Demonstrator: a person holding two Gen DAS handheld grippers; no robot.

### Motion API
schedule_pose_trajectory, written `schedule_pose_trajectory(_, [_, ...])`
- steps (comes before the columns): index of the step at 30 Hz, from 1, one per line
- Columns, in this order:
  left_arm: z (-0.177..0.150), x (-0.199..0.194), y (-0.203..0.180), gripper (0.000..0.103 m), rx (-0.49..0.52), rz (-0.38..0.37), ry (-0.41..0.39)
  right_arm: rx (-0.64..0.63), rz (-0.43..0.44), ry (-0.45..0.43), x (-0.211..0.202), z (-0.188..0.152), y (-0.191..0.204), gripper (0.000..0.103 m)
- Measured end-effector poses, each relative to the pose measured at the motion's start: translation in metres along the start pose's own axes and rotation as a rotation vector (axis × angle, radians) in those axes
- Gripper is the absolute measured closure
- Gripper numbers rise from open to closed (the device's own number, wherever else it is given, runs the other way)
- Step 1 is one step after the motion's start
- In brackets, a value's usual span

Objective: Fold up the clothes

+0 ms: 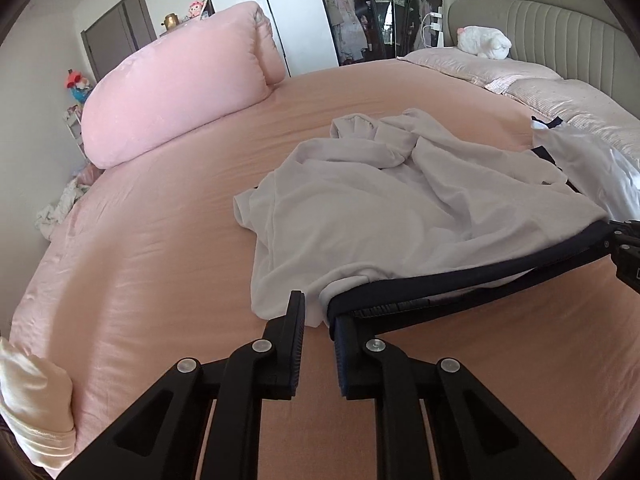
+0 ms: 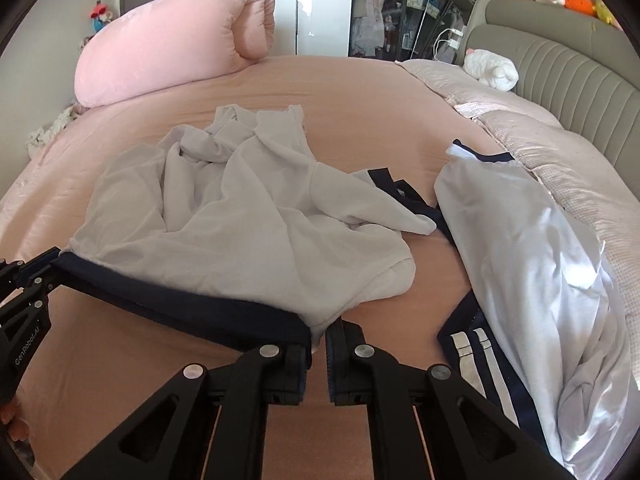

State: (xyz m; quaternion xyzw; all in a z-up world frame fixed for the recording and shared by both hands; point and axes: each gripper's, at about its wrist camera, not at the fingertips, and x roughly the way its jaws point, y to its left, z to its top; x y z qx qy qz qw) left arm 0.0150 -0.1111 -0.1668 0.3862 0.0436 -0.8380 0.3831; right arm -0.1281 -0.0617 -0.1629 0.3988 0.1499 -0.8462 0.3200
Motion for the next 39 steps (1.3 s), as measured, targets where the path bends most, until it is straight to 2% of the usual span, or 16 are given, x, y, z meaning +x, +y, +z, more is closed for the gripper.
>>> schedule_pose_trajectory(6, [0.013, -0.023, -0.008, 0.091, 0.083, 0.075, -0.069, 0.084, 0.023, 0.011, -0.019, 0.013, -0.005, 0.099])
schedule_pose_trajectory(12, [0.019, -0.039, 0.016, 0.09, 0.013, -0.031, -0.066, 0.087, 0.05, 0.021, -0.035, 0.008, -0.009, 0.099])
schedule_pose_trajectory(17, [0.018, -0.05, 0.028, 0.09, 0.025, 0.006, -0.062, 0.092, 0.138, 0.059, -0.038, -0.006, -0.001, 0.099])
schedule_pose_trajectory(25, [-0.005, -0.064, 0.053, 0.09, 0.021, -0.042, 0.0, 0.037, 0.134, 0.08, -0.046, -0.022, 0.017, 0.098])
schedule_pose_trajectory(31, [-0.021, -0.063, 0.061, 0.09, -0.023, -0.164, 0.088, 0.03, 0.097, 0.126, -0.042, -0.033, 0.016, 0.098])
schedule_pose_trajectory(39, [-0.029, -0.056, 0.057, 0.09, -0.034, -0.182, 0.136, 0.049, 0.12, 0.173, -0.034, -0.045, 0.007, 0.098])
